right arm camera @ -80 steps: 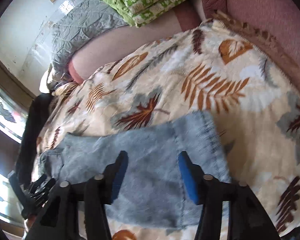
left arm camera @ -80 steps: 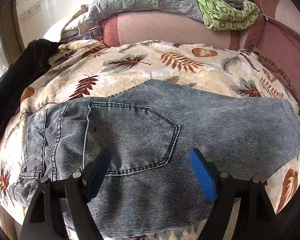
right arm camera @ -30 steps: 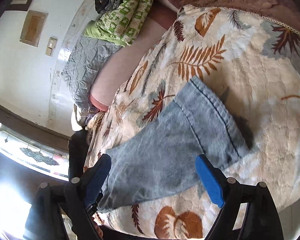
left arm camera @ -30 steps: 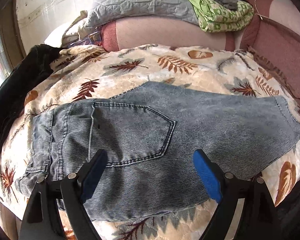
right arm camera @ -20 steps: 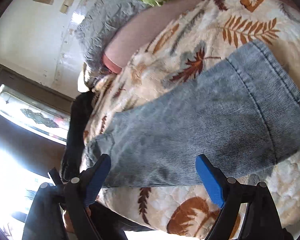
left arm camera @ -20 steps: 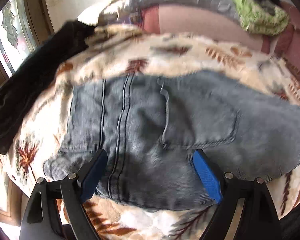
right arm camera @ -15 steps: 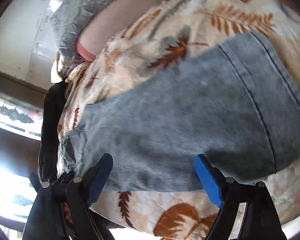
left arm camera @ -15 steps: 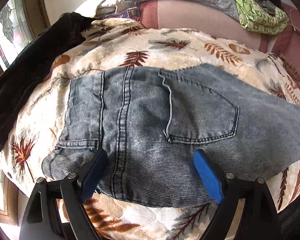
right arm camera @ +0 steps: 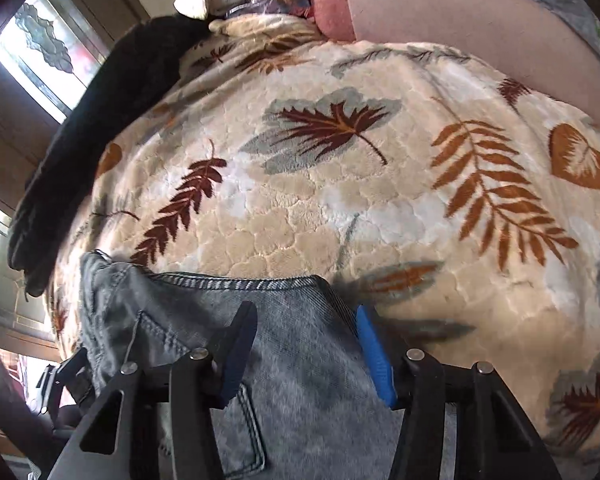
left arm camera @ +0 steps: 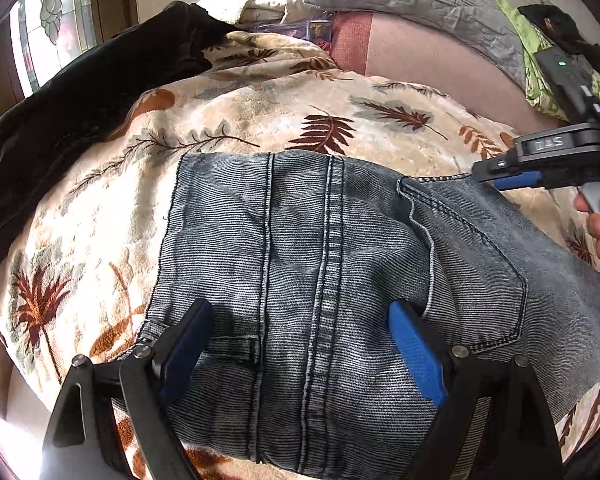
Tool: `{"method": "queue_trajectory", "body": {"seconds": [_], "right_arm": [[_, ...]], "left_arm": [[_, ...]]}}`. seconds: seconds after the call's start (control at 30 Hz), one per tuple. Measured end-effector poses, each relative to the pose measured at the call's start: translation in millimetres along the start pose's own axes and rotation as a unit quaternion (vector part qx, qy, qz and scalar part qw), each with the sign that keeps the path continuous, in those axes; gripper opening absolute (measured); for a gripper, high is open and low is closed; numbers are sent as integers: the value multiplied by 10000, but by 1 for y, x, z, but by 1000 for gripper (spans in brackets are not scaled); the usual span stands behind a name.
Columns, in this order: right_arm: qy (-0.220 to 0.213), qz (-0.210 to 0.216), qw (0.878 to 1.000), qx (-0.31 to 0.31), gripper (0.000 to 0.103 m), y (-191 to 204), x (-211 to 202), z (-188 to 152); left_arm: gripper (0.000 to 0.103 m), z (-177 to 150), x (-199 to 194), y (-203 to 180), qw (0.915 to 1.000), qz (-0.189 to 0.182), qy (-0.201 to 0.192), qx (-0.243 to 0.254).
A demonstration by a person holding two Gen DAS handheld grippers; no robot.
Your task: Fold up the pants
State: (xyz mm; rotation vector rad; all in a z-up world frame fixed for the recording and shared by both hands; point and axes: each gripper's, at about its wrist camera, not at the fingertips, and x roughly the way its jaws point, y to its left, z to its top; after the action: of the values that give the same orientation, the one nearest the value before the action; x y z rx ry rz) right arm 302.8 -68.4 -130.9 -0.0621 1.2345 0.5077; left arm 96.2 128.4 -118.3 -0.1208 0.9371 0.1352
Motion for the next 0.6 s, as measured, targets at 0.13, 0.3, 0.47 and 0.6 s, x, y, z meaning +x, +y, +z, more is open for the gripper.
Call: {"method": "queue_trajectory", "body": {"seconds": [0.13, 0.3, 0.47, 0.6], "right_arm": [[156, -235, 9995, -172, 20, 7, 28, 1], [-244, -758, 9944, -699, 7, 26, 6, -4], [-215, -1630, 9801, -1109, 4, 40, 33, -2], [-395, -1591, 9818, -958, 6, 39, 28, -5]], "left_arm": [[90, -3, 0, 0, 9999, 0, -84, 67], [90, -2, 1, -1, 9999, 26, -89, 55], [91, -2, 2, -1, 9999, 8, -85, 54], [91, -3, 2, 0, 9999, -1, -102, 81]]}}
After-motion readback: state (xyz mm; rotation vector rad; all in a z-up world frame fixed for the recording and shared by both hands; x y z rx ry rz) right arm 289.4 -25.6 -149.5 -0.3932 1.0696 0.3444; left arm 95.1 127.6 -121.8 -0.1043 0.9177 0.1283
